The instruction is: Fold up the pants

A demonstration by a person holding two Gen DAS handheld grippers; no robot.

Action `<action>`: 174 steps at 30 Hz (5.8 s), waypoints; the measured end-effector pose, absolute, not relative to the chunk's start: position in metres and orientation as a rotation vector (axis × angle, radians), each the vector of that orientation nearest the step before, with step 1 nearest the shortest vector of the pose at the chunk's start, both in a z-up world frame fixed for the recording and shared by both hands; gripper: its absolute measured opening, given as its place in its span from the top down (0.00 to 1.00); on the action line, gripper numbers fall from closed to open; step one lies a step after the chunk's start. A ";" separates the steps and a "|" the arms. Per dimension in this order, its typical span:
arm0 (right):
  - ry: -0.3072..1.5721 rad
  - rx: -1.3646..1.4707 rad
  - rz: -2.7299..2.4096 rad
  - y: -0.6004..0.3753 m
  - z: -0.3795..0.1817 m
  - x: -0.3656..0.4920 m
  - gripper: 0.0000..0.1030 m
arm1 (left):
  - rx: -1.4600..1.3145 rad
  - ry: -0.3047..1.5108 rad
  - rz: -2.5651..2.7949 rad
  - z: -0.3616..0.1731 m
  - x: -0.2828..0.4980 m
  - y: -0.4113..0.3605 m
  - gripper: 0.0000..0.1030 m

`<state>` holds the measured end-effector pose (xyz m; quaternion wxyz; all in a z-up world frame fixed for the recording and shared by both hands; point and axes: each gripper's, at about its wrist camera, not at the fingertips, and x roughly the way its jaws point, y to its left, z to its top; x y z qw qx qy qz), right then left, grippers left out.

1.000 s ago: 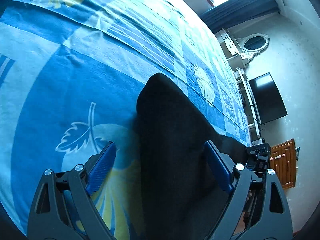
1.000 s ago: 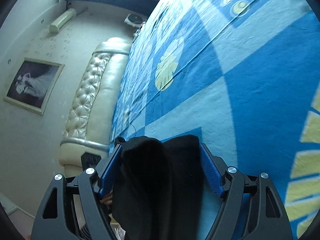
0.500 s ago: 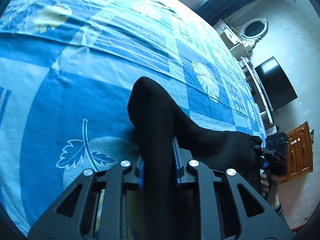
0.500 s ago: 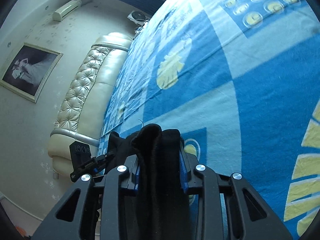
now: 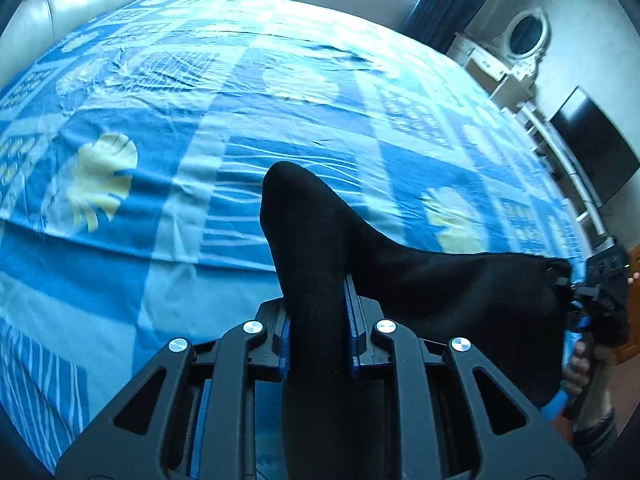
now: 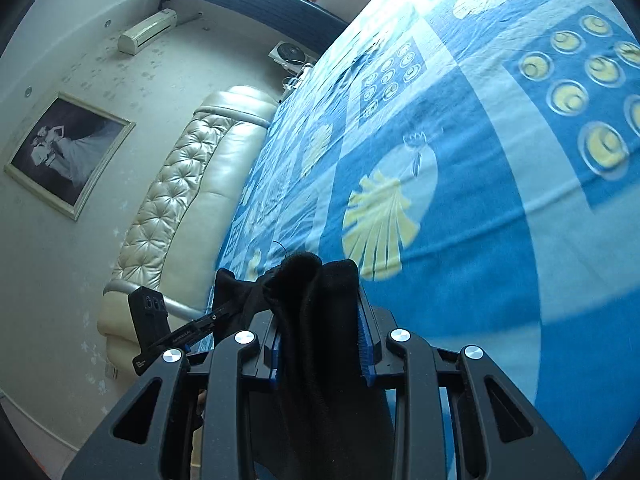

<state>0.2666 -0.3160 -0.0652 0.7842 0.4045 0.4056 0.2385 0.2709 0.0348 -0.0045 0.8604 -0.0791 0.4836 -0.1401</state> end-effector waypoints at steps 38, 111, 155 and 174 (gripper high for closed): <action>0.944 1.053 0.484 -0.336 -0.124 0.283 0.69 | -0.171 1.074 -0.229 -0.051 0.290 0.042 0.48; 1.032 1.020 0.437 -0.307 -0.097 0.155 0.65 | -0.549 1.133 -0.271 -0.036 0.134 0.071 0.70; 1.043 0.997 0.476 -0.294 -0.099 0.138 0.65 | -0.566 1.111 -0.323 -0.046 0.120 0.082 0.67; 1.063 1.030 0.494 -0.298 -0.118 0.124 0.65 | -0.508 1.135 -0.325 -0.054 0.110 0.082 0.61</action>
